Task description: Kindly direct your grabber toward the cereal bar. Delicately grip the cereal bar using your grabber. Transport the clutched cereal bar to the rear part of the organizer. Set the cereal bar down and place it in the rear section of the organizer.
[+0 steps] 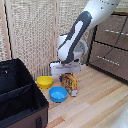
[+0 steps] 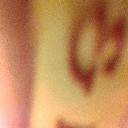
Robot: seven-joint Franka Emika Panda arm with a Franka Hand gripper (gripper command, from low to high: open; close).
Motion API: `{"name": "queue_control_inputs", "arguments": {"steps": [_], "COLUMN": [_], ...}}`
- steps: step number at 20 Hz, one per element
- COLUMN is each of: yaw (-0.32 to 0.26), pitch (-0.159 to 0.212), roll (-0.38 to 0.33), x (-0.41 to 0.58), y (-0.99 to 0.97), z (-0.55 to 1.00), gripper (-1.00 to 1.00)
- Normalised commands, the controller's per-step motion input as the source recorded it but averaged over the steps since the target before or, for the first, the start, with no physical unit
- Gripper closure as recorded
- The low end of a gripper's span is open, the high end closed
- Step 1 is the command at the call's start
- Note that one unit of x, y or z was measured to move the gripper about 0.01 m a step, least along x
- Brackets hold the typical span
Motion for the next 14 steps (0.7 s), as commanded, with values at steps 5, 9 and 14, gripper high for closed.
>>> {"name": "queue_control_inputs", "arguments": {"steps": [5, 9, 14], "yaw": [0.0, 0.0, 0.0], "pitch": [0.028, 0.049, 0.056], "roll": [0.0, 0.0, 0.017], "x": [0.061, 0.166, 0.297], "y": [0.0, 0.0, -0.1], "z": [0.19, 0.29, 0.83], "gripper": [1.0, 1.0, 1.0]}}
